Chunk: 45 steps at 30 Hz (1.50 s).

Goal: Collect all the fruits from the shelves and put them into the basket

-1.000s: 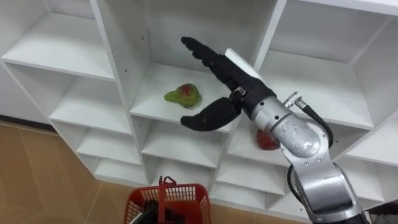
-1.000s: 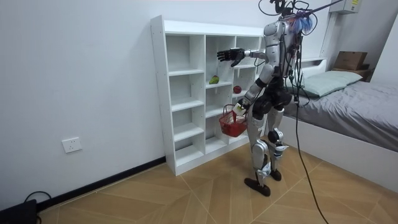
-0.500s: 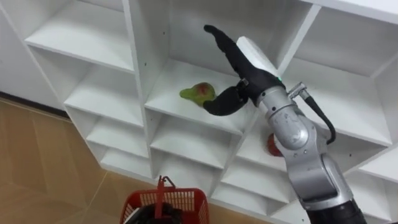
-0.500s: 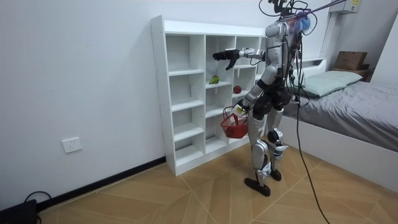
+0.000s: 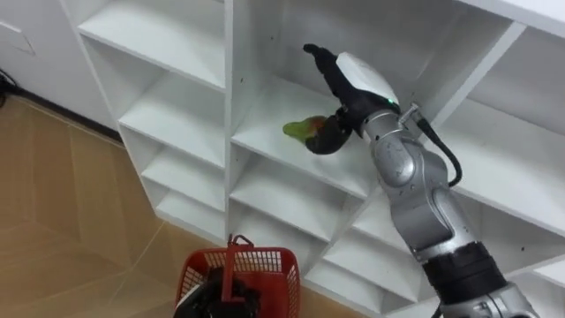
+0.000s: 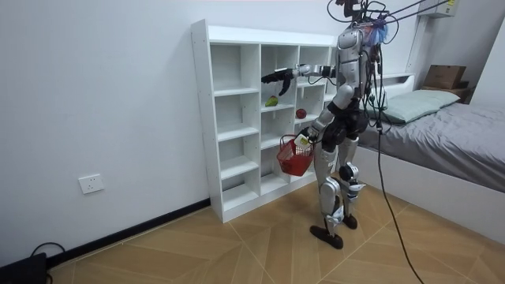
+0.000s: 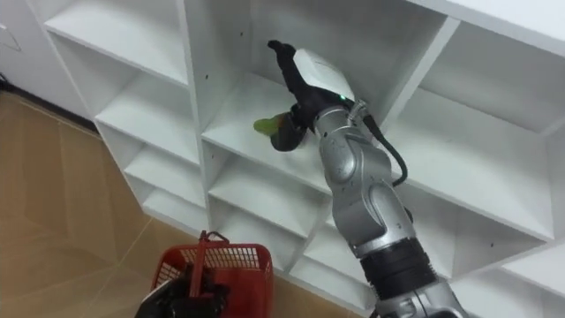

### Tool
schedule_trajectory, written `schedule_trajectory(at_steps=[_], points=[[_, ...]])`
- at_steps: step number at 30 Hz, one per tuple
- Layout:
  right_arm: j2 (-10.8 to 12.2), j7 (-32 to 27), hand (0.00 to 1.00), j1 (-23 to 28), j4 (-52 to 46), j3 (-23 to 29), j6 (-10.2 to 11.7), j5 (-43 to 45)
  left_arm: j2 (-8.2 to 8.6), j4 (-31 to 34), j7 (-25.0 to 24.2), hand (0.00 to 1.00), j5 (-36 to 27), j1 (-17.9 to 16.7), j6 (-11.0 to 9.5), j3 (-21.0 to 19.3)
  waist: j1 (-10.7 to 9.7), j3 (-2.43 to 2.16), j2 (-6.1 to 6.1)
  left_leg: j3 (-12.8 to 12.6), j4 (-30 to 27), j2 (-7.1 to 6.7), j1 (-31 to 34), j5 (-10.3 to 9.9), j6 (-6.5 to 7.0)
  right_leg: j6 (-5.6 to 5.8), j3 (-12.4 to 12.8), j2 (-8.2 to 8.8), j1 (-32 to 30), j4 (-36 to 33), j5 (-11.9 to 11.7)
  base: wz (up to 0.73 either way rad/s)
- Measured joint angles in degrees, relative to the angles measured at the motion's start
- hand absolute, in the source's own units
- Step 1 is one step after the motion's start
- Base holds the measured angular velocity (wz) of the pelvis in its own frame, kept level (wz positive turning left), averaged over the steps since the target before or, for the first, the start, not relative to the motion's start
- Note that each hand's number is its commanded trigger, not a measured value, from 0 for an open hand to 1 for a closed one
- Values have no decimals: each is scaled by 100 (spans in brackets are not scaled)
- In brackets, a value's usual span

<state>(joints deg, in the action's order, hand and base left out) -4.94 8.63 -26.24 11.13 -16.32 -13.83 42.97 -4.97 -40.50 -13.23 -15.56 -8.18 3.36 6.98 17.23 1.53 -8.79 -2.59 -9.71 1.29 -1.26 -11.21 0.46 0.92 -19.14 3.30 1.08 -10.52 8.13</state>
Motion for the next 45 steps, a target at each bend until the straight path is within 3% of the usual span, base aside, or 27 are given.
schedule_trajectory(at_steps=[6,9,21,32,45], points=[[-6,-50,0,-263,365,-271,12,-25,-14,49,-7,100,-2,3,0,0,79,5,-13,86,-18,-8,53,1,-1,2,-12,5,-7,11,1,7],[-23,-68,0,-272,491,-287,22,-44,-13,61,-6,100,-51,3,-6,1,100,9,-13,137,-52,-10,93,1,-1,4,-147,14,-2,13,2,7],[-103,-217,0,-263,625,-380,63,-15,0,132,6,100,-47,-33,-78,5,162,35,24,171,-145,-25,168,1,-2,7,-176,30,1,15,5,1],[-342,31,0,-247,1099,-379,-6,12,-14,207,4,100,-48,-44,33,5,170,32,32,182,-111,-23,166,6,-7,9,-232,29,-9,3,6,1],[-402,104,0,-245,1302,-378,-103,22,-27,238,-18,100,-52,-40,105,-19,203,22,18,200,-155,-33,163,12,-11,8,-223,31,36,83,6,0]])
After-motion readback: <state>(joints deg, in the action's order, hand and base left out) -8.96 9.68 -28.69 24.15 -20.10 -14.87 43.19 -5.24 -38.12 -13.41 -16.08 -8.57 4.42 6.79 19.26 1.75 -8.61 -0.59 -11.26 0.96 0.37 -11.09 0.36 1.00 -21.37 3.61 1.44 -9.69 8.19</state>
